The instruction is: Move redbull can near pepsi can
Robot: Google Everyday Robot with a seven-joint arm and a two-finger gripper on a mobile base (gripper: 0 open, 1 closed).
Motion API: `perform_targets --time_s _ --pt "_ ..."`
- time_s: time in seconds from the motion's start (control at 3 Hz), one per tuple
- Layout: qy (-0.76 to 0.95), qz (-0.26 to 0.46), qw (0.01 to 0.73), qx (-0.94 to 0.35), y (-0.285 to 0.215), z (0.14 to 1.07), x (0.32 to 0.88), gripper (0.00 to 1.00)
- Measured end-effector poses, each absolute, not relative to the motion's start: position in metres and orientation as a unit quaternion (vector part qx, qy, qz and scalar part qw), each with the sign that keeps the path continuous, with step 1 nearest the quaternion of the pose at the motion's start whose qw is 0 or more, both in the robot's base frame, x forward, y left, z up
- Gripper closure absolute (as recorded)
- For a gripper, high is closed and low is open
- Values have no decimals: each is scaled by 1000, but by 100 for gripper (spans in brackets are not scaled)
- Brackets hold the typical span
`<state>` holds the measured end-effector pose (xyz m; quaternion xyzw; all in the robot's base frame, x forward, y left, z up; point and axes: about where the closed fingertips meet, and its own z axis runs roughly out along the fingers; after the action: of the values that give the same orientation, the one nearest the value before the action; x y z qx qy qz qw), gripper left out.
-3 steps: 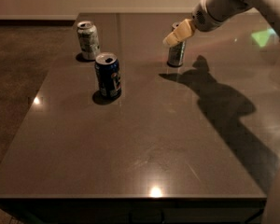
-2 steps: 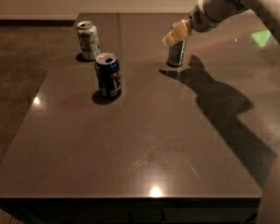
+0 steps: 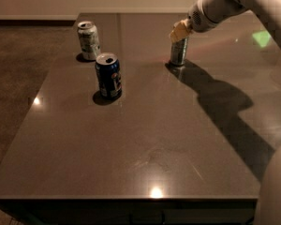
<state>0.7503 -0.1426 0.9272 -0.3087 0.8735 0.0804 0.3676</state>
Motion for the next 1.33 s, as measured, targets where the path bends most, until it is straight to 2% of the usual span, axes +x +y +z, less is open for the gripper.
perform_targets --time_s 0.33,0.67,1.33 --pt "862 96 370 -332 -135 936 741 87" --pt "838 126 369 -383 -113 948 714 100" --pt "760 181 364 -507 -52 962 642 100"
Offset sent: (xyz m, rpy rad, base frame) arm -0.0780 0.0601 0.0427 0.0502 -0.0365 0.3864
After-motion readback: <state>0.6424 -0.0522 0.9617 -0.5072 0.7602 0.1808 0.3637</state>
